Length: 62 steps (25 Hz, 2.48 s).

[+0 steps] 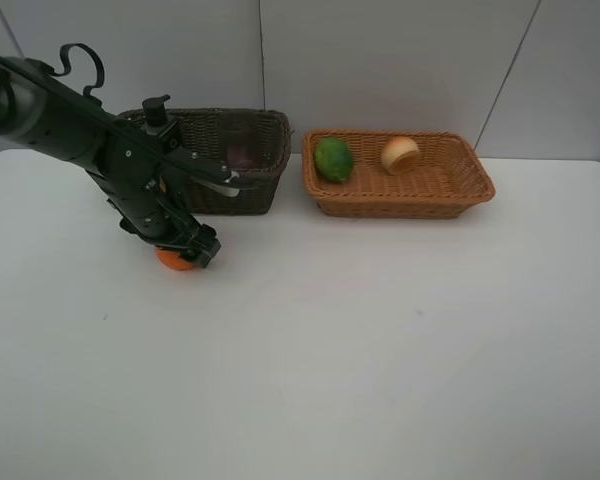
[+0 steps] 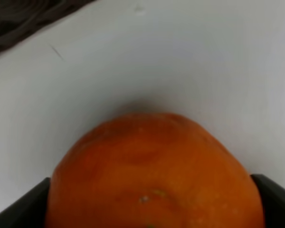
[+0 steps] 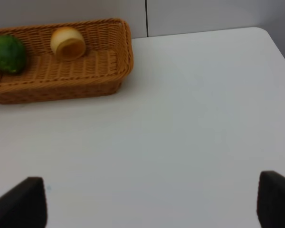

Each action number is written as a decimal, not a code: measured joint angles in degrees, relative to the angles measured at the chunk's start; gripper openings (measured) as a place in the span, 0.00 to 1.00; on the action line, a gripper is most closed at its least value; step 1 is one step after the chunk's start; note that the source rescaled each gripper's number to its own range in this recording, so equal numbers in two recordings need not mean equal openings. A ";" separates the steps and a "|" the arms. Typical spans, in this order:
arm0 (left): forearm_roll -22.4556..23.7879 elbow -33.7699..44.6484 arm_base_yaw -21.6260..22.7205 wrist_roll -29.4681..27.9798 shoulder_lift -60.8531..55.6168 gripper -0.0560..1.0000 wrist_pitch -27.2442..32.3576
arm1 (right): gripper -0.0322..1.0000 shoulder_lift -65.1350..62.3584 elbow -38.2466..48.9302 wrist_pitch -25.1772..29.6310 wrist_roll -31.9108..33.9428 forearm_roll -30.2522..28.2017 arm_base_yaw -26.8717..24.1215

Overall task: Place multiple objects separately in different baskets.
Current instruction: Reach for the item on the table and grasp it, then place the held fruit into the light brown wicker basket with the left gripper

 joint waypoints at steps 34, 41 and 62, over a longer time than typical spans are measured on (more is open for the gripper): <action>0.00 0.00 -0.18 -0.41 -0.72 0.93 2.45 | 0.95 0.00 0.00 0.00 0.00 0.00 0.00; 0.00 0.02 -0.18 -0.58 -5.40 0.93 5.24 | 0.95 0.00 0.00 0.00 0.00 0.00 0.00; -3.64 -0.23 -2.46 0.79 -13.14 0.93 13.66 | 0.95 0.00 0.00 0.00 0.00 0.00 0.00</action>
